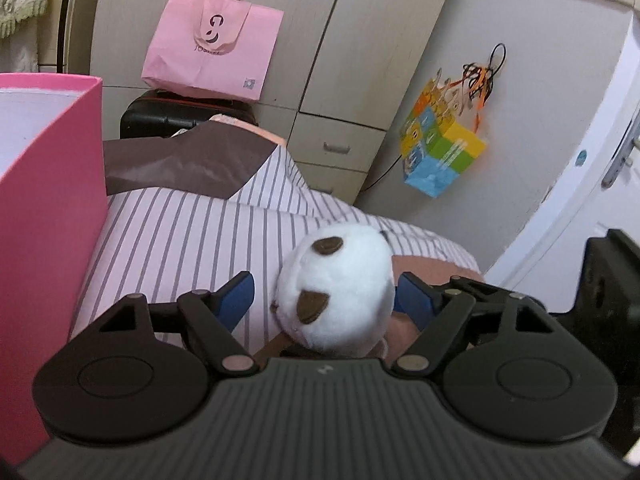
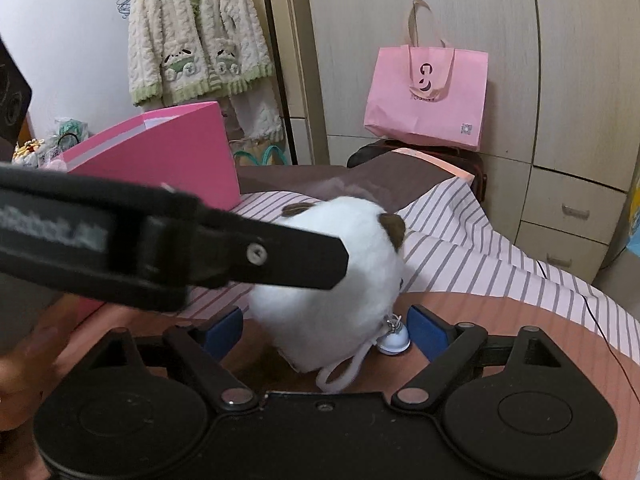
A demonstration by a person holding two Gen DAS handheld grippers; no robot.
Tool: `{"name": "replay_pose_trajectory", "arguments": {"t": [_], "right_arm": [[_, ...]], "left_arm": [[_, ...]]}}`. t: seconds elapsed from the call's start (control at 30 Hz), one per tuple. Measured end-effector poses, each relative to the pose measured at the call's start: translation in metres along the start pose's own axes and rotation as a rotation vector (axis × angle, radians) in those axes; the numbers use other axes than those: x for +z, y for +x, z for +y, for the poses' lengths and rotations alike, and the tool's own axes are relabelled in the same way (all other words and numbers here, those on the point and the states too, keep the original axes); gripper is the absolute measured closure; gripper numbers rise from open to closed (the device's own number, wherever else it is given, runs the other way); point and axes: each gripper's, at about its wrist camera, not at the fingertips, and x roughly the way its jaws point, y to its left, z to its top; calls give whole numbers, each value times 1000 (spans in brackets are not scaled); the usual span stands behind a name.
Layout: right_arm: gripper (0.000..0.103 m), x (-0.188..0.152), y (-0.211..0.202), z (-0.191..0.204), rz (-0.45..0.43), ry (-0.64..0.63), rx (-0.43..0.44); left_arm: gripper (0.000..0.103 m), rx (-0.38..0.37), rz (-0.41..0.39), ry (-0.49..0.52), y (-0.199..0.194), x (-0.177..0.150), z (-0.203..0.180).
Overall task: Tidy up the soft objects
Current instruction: 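Close the left tool on the white plush toy's body, then lift the plush toy with the left tool and carry it over the pink box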
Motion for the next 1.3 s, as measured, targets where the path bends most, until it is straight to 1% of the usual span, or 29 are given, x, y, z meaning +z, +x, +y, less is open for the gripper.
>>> {"name": "replay_pose_trajectory", "arguments": {"t": [0.03, 0.07, 0.1, 0.13, 0.23, 0.4, 0.57, 0.67, 0.83, 0.97, 1.13, 1.3], "right_arm": [[24, -1, 0, 1, 2, -7, -2], [27, -1, -1, 4, 3, -17, -6], [33, -2, -1, 6, 6, -31, -10], [37, -2, -1, 8, 9, -41, -14], [41, -5, -3, 16, 5, -74, -48], [43, -6, -9, 21, 4, -68, -59], [43, -9, -20, 28, 3, -42, -51], [43, -12, -25, 38, 23, -43, -55], [43, -18, -36, 48, 31, -28, -67], [43, -25, -50, 57, 15, -7, -65], [43, -33, -67, 77, -4, -8, -74], [43, -44, -88, 105, -51, -40, -116]], "left_arm": [[29, 5, 6, 4, 1, -1, 0], [35, 10, 15, 5, 3, -2, 0], [44, 10, 25, 5, 4, -2, 0], [45, 13, 40, 8, 5, -3, 0], [47, 29, 40, 48, 2, -5, -4], [48, 33, 44, 75, -6, -8, -8], [48, 26, 52, 97, -19, -13, -12], [48, 27, 74, 118, -24, -18, -15], [48, 14, 71, 116, -36, -29, -16], [48, 2, 63, 121, -52, -37, -18], [48, 19, 74, 175, -78, -48, -28], [48, -8, 72, 212, -106, -58, -28]]}}
